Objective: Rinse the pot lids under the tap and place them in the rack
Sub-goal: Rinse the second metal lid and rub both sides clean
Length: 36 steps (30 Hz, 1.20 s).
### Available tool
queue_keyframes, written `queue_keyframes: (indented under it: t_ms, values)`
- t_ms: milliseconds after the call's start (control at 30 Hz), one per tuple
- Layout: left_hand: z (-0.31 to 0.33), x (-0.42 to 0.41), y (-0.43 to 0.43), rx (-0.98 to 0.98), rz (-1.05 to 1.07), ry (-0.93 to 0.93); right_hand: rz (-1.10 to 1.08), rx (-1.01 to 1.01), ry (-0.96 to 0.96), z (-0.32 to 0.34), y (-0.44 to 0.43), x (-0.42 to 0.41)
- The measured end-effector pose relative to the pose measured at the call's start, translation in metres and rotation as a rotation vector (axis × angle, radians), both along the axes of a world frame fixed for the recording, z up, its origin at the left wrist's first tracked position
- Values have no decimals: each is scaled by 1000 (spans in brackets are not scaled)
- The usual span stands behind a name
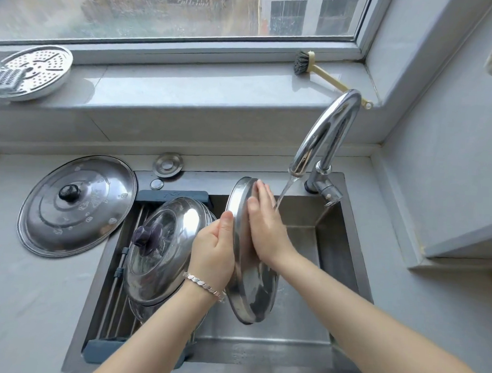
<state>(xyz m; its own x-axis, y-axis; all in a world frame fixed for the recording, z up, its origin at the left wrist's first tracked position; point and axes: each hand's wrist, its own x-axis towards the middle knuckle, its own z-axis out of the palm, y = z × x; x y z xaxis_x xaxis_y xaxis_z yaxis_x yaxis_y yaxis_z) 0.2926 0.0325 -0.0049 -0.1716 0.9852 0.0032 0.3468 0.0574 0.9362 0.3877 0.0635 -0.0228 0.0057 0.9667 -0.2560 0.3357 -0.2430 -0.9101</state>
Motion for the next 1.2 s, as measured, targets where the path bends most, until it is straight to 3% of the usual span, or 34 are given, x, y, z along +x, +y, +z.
queue_keyframes:
  t_ms: [67, 100, 167, 233, 400, 433, 567, 633, 733, 767, 867, 967, 1100, 1200]
  values:
    - [3, 1, -1, 42, -32, 23, -165, -110, 91, 4, 19, 3]
    - [3, 1, 0, 48, -21, 15, -177, -102, 47, 7, 20, -1]
    - [2, 0, 3, 21, 27, -46, -45, 75, -133, 16, 6, -15]
    - [0, -4, 5, -3, 33, -94, 67, 203, -194, 21, -5, -22]
    - [3, -4, -8, 47, -117, 34, -232, -257, -12, 7, 45, 12]
    - [2, -3, -9, 35, -120, 30, -234, -247, -51, 8, 41, 9]
    - [-4, -5, -7, -32, -137, -34, 1, 110, -187, 15, 0, -14]
    - [-3, -6, -9, -9, -140, 4, -34, 82, -98, 13, 12, -3]
    - [-2, -5, -12, 2, -164, 41, -187, -196, -36, 12, 35, 14]
    - [-5, -5, -13, -7, -165, 36, -159, -178, -110, 12, 31, 11]
    - [-8, -6, -11, -15, -179, 16, 44, 124, -255, 17, 6, -8]
    - [0, -7, -12, 52, -155, 49, -25, 105, -123, 13, 25, 6]
    - [14, -5, -16, 163, -182, 16, -385, -410, 353, 2, 57, 41]
    - [19, -5, -11, 205, -156, -40, -468, -546, 435, -7, 61, 50]
